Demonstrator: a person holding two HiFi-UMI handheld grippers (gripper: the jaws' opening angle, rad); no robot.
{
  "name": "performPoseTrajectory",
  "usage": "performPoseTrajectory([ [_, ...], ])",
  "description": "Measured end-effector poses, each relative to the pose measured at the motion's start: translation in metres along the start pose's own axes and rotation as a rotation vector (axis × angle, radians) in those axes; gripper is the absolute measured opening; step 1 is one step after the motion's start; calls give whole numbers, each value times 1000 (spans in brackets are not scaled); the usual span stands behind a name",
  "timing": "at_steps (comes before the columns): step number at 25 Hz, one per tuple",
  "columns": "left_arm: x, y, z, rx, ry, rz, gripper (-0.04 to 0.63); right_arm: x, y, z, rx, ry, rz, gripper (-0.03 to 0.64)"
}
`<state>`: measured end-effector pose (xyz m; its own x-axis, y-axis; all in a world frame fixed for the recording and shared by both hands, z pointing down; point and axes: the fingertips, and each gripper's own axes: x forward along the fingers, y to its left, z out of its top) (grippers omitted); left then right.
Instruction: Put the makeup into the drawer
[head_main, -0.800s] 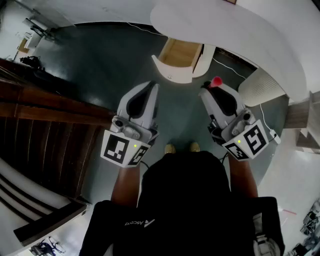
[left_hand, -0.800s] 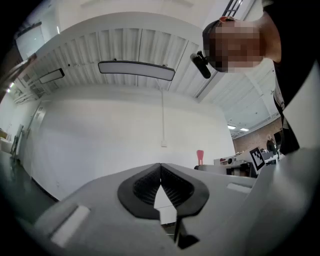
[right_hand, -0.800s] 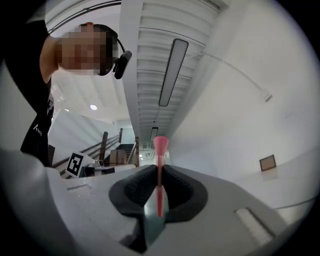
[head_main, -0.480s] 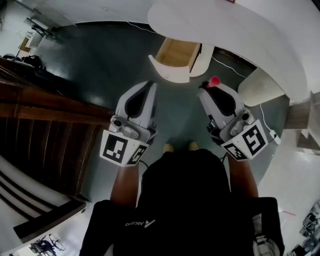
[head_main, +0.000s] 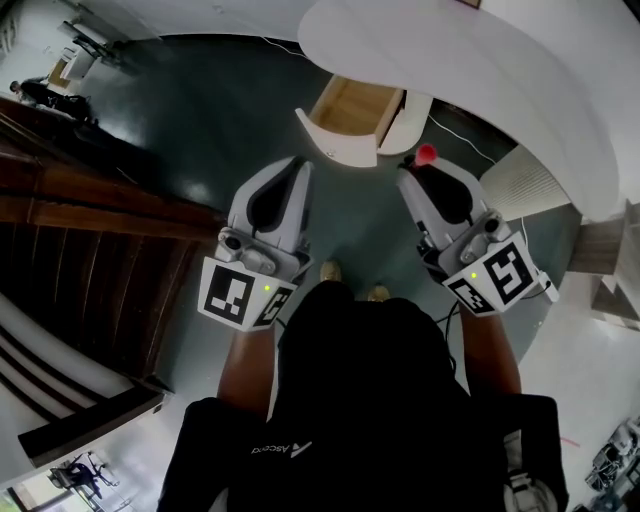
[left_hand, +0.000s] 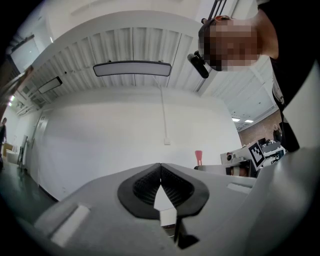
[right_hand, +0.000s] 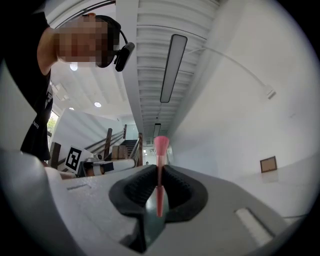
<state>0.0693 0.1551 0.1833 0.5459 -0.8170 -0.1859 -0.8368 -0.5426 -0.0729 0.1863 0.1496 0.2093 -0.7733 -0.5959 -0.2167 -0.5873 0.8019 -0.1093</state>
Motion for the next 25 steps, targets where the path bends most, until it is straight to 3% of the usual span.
performPoseTrajectory([
  [10,39,64,-24,-9,-2,6,11,65,-44,-19,-62,70,6,49],
  [19,90,159,-53,-22,11,-62,11,160,-90,-62,-124,194,-30,49],
  [25,117,217,-79,-52,24,-115,11,221,-117,-108,-218,323,-26,49],
])
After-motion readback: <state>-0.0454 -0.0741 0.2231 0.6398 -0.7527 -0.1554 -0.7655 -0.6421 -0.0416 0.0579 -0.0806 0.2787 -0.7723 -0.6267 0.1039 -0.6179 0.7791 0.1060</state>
